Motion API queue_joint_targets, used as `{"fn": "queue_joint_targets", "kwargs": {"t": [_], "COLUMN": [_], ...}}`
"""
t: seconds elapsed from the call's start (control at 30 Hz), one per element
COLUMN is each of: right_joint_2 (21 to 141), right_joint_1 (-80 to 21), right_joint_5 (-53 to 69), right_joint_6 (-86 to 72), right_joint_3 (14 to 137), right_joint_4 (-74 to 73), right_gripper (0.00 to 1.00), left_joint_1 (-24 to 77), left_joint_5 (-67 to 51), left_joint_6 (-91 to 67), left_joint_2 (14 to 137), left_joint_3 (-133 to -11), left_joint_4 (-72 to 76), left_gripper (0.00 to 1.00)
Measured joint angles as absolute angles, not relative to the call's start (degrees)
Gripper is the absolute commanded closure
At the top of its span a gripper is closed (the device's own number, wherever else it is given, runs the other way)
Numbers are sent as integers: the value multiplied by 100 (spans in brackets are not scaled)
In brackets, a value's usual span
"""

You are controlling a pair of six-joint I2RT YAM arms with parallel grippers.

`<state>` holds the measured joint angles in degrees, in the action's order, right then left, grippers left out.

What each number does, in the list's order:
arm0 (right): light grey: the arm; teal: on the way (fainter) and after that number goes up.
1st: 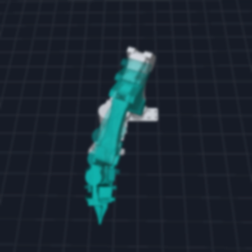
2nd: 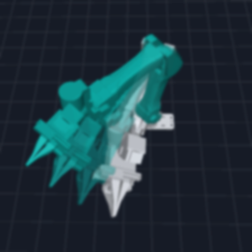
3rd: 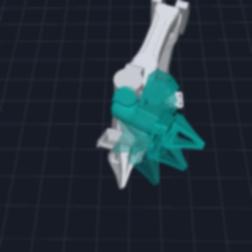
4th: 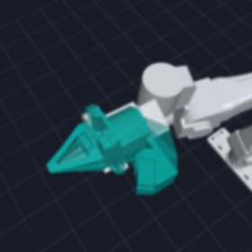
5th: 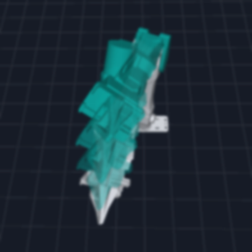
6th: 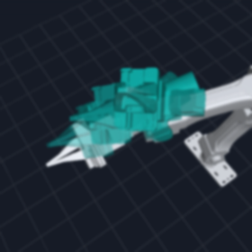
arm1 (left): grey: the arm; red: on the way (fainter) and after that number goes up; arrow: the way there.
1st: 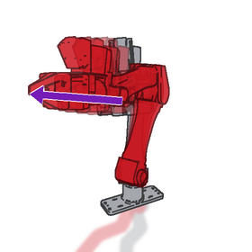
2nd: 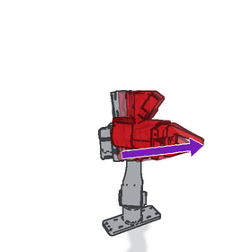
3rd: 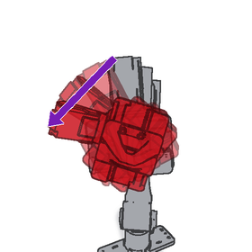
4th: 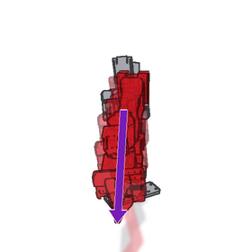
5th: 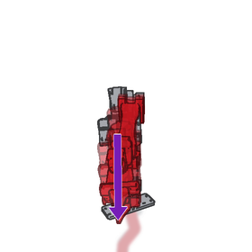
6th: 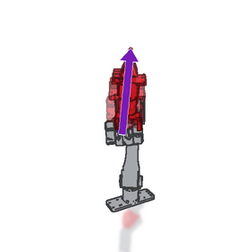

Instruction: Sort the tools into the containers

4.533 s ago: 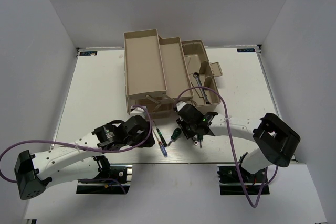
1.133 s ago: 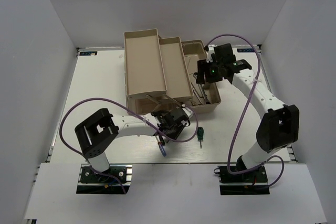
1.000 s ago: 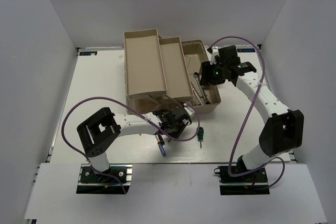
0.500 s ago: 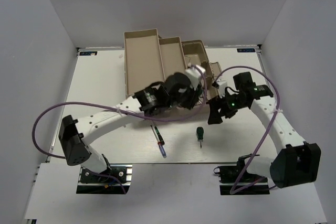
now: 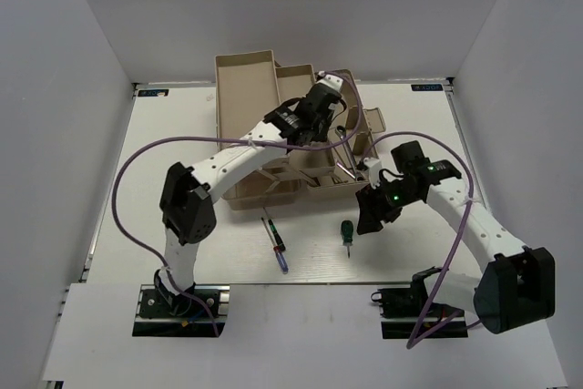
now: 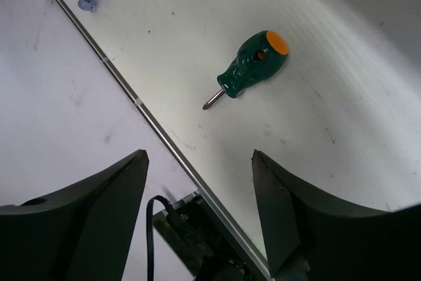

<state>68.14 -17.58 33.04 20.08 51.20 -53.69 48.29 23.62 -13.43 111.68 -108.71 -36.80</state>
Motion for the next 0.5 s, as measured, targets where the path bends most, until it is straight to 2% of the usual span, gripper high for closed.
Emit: {"fn": "queue_joint_targets", "kwargs": {"t": [0.07,0.13,0.2,0.23,0.33,0.5], "right_joint_2": [6845,6928,7002,7028,7094,7225], "right_joint_1": [-1907,-2064,-2187,-2261,-2499,-2912], "right_joint_5": [3186,3052,2952,2877,2602,1914], "right_joint_6": [1809,1553,1347,1253,989,508], "right_joint_3": [5065,5061,5052,5043,4987,4779], "right_joint_4": [-5264,-5122,-4965,-4877,-4591,-4180], "right_gripper": [31,26,26,26,26,24], "left_joint_1": [4733,4663,4609,4584,4554,4554], "left_joint_5": [2403,2421,2410,2405,2375,2255], "left_joint_6": [-1337,-1332,-1315,-1299,-1253,-1181], "left_joint_2": [11498,11679,11712,11712,11710,11587], "left_joint_3": [-11063,-11212,-11297,-11362,-11666,-12062], "left_joint_4": [-3966,-4174,-4333,-4386,-4421,-4414], "left_gripper": [75,58,49,41,33,32]}}
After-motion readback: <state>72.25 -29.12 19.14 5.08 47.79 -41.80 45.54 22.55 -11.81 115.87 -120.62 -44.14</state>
